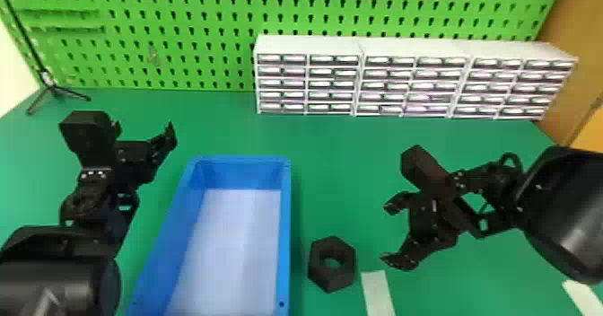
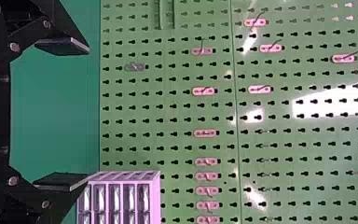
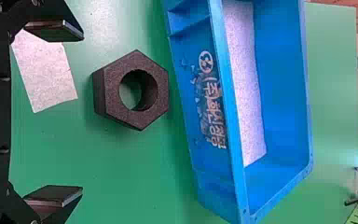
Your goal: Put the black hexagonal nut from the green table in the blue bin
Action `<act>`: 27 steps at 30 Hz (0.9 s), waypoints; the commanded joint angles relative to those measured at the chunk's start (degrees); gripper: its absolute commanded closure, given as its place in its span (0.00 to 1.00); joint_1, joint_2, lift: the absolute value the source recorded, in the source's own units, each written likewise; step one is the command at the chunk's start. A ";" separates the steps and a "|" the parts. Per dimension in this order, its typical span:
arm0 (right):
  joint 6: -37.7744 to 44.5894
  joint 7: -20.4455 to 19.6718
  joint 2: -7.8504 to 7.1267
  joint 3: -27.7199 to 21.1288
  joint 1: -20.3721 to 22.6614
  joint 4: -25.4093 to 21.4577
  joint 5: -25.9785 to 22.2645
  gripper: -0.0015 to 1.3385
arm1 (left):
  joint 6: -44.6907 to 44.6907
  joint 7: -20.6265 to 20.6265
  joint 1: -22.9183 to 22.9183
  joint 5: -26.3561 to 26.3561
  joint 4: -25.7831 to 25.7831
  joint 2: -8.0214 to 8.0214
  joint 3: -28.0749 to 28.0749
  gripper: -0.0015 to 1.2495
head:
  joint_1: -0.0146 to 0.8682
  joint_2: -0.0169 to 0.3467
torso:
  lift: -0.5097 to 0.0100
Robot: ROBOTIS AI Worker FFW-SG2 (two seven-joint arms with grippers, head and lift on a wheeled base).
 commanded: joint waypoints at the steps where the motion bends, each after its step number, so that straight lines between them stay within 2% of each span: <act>1: 0.21 0.07 -0.06 0.92 -0.38 -0.10 0.13 0.11 | 0.00 0.01 0.09 0.09 0.00 0.04 0.02 0.24 | 0.79 0.12 | 0.80; 27: 1.44 0.42 0.11 2.42 -0.91 -0.10 0.83 0.11 | 0.08 0.01 -0.35 0.00 0.00 0.13 -0.25 0.24 | 0.79 0.12 | 0.80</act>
